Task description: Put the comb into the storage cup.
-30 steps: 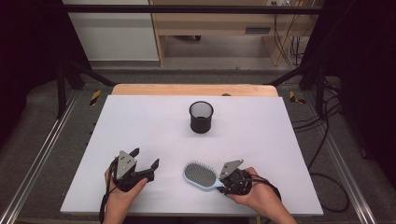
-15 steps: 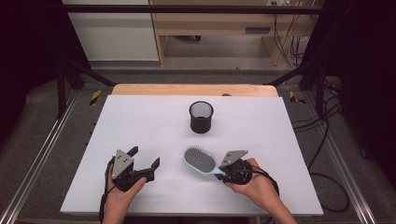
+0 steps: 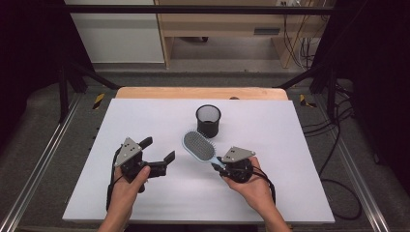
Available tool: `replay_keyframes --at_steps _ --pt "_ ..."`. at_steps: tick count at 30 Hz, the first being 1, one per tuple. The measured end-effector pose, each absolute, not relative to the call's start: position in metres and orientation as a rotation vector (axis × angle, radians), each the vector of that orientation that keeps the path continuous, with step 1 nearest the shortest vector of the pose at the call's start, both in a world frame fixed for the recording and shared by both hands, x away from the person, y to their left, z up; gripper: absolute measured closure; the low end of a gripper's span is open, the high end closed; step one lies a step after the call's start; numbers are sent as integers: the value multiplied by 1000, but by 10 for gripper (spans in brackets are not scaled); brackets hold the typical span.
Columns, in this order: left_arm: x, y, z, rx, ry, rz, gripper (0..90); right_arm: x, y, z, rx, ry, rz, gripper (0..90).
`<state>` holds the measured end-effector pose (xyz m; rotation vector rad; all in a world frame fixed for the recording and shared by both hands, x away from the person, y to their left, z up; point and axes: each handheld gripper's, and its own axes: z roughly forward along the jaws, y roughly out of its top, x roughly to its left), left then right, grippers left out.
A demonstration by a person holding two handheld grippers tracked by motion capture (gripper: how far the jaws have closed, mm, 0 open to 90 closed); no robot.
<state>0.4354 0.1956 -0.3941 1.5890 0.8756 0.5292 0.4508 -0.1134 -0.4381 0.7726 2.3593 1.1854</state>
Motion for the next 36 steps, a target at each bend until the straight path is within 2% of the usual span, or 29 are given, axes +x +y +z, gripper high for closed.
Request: replay_keyframes --at_steps 8,12,36 --pt "440 184 -393 1507 885 467 27 447 -112 -438 743 2270 1269 695" --pt "445 176 -394 1539 875 427 21 447 -109 -439 745 2254 1306 695" --pt "459 143 -399 1441 919 258 32 448 -108 -435 752 2156 1403 695"
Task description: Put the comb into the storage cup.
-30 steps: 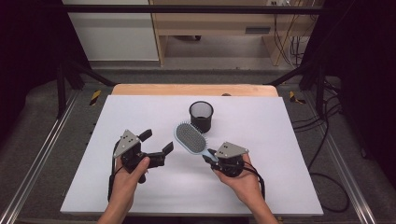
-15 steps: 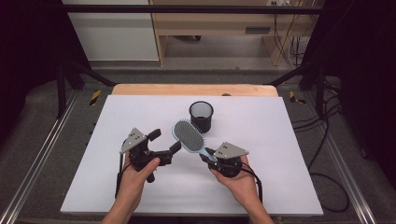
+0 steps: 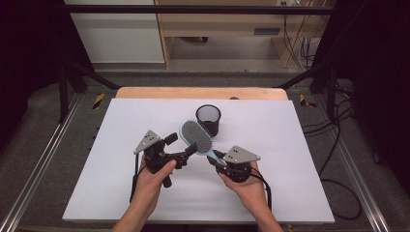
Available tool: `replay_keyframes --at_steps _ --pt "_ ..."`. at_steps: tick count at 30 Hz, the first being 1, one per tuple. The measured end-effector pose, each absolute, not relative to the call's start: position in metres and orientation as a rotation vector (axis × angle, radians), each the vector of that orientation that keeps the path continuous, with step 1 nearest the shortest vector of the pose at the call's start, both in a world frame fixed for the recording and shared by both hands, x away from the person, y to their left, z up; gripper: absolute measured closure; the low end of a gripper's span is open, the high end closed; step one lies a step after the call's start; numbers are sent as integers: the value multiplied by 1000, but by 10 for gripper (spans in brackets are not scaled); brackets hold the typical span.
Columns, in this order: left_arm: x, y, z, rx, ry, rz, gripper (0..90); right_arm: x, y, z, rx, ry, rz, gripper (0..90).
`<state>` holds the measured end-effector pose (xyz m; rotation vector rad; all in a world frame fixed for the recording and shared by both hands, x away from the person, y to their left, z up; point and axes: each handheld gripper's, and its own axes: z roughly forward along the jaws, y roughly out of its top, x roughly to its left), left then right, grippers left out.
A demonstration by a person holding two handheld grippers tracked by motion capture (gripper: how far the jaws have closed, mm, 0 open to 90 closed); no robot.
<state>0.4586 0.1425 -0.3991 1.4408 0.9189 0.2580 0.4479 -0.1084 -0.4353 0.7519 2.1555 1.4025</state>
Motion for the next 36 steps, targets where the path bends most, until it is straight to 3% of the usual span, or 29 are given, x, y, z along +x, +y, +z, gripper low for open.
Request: replay_keyframes --at_steps 9,36 --pt "471 135 -398 1371 963 150 109 446 -107 -433 736 2128 1432 695" --pt "475 126 -402 1248 1081 105 425 445 -105 -433 743 2136 1460 695"
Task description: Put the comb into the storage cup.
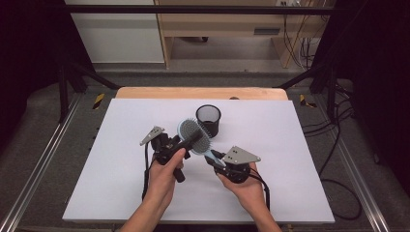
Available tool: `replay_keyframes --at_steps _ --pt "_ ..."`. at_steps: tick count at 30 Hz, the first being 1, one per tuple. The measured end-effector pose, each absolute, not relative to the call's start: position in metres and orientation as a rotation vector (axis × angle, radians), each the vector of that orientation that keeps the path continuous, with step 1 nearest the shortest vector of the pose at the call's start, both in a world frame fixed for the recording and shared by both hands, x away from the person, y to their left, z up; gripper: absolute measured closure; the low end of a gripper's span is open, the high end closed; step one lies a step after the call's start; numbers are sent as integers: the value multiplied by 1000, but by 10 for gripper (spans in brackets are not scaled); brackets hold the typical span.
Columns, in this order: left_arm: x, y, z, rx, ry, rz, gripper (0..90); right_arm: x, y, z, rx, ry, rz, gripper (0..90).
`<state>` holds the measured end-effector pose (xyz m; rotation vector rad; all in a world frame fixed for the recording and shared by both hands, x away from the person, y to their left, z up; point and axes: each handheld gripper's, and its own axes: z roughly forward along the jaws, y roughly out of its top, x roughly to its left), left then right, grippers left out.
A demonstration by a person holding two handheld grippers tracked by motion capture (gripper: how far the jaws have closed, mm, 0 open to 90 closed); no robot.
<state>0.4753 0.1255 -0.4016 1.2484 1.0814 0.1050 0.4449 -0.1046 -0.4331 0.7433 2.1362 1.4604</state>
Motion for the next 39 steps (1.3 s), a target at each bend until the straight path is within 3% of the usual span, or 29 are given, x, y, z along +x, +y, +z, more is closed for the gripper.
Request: replay_keyframes --at_steps 10,27,32,39 --pt "474 125 -402 1226 1105 77 499 446 -103 -436 748 2162 1428 695" --pt "476 122 -402 1235 1096 75 523 450 -104 -440 769 2185 1430 679" --pt "479 124 -395 1252 1080 118 522 453 -105 -441 807 2190 1454 432" --pt "485 136 -378 1273 1051 211 521 456 -111 -443 883 2196 1442 190"
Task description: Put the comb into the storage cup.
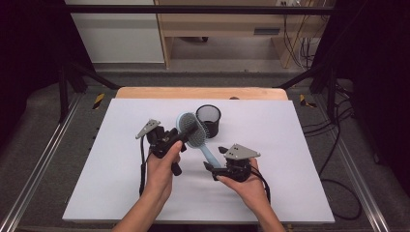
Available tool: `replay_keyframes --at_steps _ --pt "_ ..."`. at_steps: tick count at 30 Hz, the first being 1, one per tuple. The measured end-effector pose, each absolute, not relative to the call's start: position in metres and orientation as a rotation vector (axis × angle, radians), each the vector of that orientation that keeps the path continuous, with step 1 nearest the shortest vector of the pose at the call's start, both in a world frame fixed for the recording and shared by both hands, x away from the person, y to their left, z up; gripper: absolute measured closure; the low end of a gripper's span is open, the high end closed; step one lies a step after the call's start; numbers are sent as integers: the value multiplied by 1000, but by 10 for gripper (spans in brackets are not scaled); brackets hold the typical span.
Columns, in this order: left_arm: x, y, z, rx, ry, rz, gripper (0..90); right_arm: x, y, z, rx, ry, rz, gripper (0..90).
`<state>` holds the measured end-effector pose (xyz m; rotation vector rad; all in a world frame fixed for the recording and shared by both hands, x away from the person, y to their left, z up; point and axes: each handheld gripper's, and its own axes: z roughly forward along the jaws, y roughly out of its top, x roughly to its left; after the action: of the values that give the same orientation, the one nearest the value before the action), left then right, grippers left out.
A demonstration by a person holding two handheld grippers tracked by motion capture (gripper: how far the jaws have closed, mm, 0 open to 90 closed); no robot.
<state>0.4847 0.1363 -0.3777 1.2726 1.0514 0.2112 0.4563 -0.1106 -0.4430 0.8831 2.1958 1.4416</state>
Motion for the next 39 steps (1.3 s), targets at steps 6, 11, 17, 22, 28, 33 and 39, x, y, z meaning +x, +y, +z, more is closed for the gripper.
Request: replay_keyframes --at_steps 6,11,17,22,28,33,39 --pt "489 143 -367 1268 1041 252 521 461 -119 -446 961 2198 1421 73" --pt "492 145 -360 1275 1029 274 521 463 -125 -448 978 2193 1404 66" --pt "497 147 -349 1280 1014 302 521 463 -130 -448 963 2190 1391 65" --pt "503 146 -336 1292 993 332 520 460 -138 -447 997 2172 1402 79" --pt "510 142 -322 1296 981 344 520 458 -152 -446 995 2143 1389 77" --pt "517 140 -308 1293 966 357 520 461 -161 -447 1005 2112 1367 76" --pt "526 140 -293 1266 953 370 520 462 -165 -451 1010 2091 1324 73"
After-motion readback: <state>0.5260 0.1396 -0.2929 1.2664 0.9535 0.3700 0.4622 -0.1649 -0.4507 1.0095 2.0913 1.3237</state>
